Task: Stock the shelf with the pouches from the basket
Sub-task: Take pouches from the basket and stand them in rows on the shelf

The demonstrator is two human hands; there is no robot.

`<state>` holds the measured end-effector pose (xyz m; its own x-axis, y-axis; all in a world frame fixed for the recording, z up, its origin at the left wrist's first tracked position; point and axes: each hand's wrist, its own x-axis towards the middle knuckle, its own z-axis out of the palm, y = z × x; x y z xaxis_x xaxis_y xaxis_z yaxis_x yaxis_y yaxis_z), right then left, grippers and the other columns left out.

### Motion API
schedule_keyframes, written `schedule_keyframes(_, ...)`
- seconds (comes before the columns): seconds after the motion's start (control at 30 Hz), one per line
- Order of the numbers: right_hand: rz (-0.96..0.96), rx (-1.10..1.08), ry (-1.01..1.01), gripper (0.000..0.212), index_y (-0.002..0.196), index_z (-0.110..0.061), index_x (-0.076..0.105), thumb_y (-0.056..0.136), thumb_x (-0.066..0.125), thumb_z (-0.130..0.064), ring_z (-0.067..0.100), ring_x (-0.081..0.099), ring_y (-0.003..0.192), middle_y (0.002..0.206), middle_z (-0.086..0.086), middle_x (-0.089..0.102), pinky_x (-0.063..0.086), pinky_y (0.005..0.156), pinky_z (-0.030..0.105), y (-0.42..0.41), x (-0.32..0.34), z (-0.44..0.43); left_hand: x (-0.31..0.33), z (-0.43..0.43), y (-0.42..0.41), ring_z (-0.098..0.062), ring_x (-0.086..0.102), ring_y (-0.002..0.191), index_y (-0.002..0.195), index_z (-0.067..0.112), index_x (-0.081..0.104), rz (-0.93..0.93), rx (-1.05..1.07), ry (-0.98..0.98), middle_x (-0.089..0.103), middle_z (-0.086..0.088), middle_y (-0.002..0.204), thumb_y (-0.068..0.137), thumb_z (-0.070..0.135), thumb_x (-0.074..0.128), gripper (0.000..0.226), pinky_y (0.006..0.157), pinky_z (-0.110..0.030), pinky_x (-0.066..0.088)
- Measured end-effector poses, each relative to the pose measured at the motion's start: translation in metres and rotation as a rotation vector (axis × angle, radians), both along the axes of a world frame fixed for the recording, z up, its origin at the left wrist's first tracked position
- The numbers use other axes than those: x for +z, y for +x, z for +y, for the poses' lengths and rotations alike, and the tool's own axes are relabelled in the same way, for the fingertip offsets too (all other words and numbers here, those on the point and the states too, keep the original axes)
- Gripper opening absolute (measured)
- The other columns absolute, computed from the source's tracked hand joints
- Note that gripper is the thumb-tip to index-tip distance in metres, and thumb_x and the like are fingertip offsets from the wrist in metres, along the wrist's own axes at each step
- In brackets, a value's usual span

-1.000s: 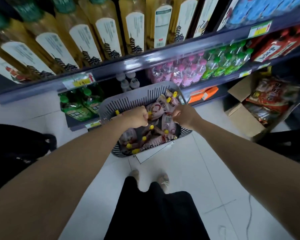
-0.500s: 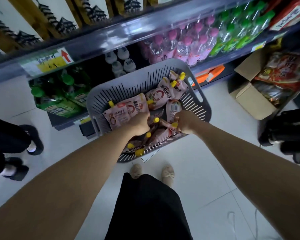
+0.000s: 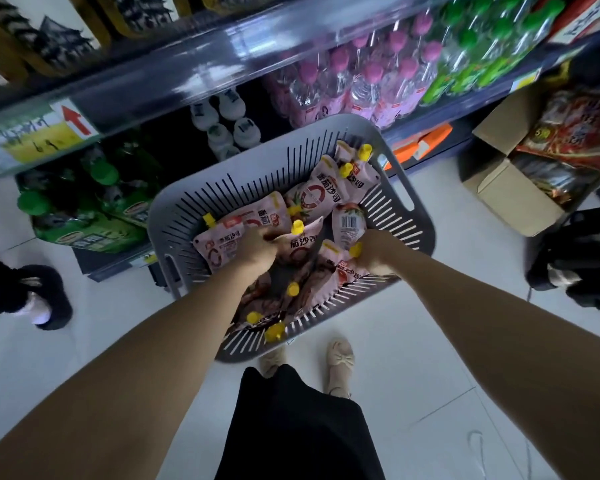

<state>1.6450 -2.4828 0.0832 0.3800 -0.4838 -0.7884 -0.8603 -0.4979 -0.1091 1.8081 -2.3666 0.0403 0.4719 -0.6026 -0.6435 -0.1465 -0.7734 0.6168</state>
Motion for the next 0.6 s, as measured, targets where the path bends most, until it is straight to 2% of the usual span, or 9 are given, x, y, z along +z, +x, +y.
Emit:
schedule_keyframes(0.07,0.009,-0.038,0.001,0.045,0.117,0.000,0.060,0.087,0.062,-0.034,0.029,0.061,0.105,0.114,0.015,0.065,0.044,0.076,0.027,0.001,-0.003,-0.002,-0.003,-0.002,0.001,-0.027,0.060,0.111,0.115,0.010,0.067,0.021,0.113,-0.007,0.066,-0.011,0.120,0.084,0.018,0.068,0.033,0.084,-0.032,0.047)
schedule_keyframes(0.13,0.028,-0.045,-0.010,0.046,0.117,0.001,0.059,0.087,0.062,-0.033,0.028,0.061,0.104,0.114,0.016,0.065,0.040,0.071,0.025,0.004,-0.003,-0.005,-0.002,-0.005,0.002,-0.031,0.063,0.099,0.110,0.007,0.068,0.004,0.114,0.005,0.069,-0.016,0.112,0.087,0.020,0.063,0.027,0.074,-0.032,0.045)
schedule_keyframes(0.2,0.020,-0.030,-0.039,0.044,0.116,0.002,0.060,0.089,0.059,-0.033,0.026,0.060,0.102,0.114,0.016,0.064,0.041,0.072,0.026,0.006,0.001,-0.005,0.004,-0.009,0.000,-0.026,0.059,0.083,0.105,0.004,0.068,-0.014,0.107,0.000,0.069,-0.016,0.099,0.090,0.019,0.059,0.024,0.061,-0.029,0.036)
schedule_keyframes(0.23,0.015,-0.009,-0.060,0.043,0.116,0.003,0.060,0.091,0.057,-0.032,0.026,0.060,0.104,0.114,0.015,0.063,0.044,0.074,0.027,0.007,0.004,-0.003,0.007,-0.009,-0.001,-0.024,0.058,0.082,0.107,0.002,0.067,-0.009,0.134,-0.004,0.068,-0.016,0.097,0.090,0.018,0.059,0.025,0.061,-0.029,0.034)
schedule_keyframes(0.3,0.019,0.020,-0.093,0.042,0.114,0.003,0.060,0.093,0.053,-0.033,0.028,0.060,0.102,0.103,0.013,0.060,0.046,0.076,0.029,0.007,0.010,0.000,0.014,-0.007,0.000,-0.026,0.060,0.090,0.112,0.000,0.065,-0.002,0.212,-0.002,0.067,-0.017,0.105,0.090,0.018,0.059,0.029,0.068,-0.026,0.034)
schedule_keyframes(0.43,0.002,-0.023,-0.170,0.027,0.082,-0.001,0.062,0.089,0.059,-0.027,0.025,0.054,0.077,0.068,0.004,0.045,0.030,0.044,0.022,0.005,0.029,0.001,0.039,0.002,0.006,-0.021,0.058,0.090,0.115,0.002,0.062,0.122,0.352,-0.034,0.065,-0.017,0.115,0.091,0.014,0.057,0.028,0.070,-0.029,0.046)
schedule_keyframes(0.5,-0.023,-0.090,-0.193,0.030,0.063,-0.005,0.050,0.087,0.059,-0.020,0.024,0.056,0.074,0.062,0.003,0.044,0.026,0.040,0.021,0.002,0.040,0.001,0.060,0.004,0.009,-0.023,0.060,0.093,0.117,0.005,0.058,0.255,0.424,-0.082,0.063,-0.017,0.118,0.092,0.009,0.055,0.026,0.070,-0.035,0.056)
schedule_keyframes(0.57,-0.051,-0.177,-0.191,0.022,0.066,-0.003,0.056,0.085,0.057,-0.013,0.025,0.061,0.077,0.062,0.004,0.050,0.031,0.041,0.021,0.001,0.059,0.003,0.083,0.007,0.012,-0.027,0.061,0.100,0.116,0.004,0.058,0.303,0.441,-0.107,0.062,-0.017,0.120,0.092,0.009,0.055,0.025,0.076,-0.041,0.058)
schedule_keyframes(0.6,-0.073,-0.214,-0.195,0.016,0.078,0.000,0.063,0.085,0.055,-0.012,0.027,0.063,0.083,0.070,0.008,0.058,0.038,0.046,0.022,0.001,0.070,0.004,0.096,0.008,0.013,-0.029,0.061,0.105,0.115,0.003,0.058,0.326,0.447,-0.128,0.061,-0.017,0.120,0.092,0.009,0.055,0.023,0.075,-0.041,0.058)
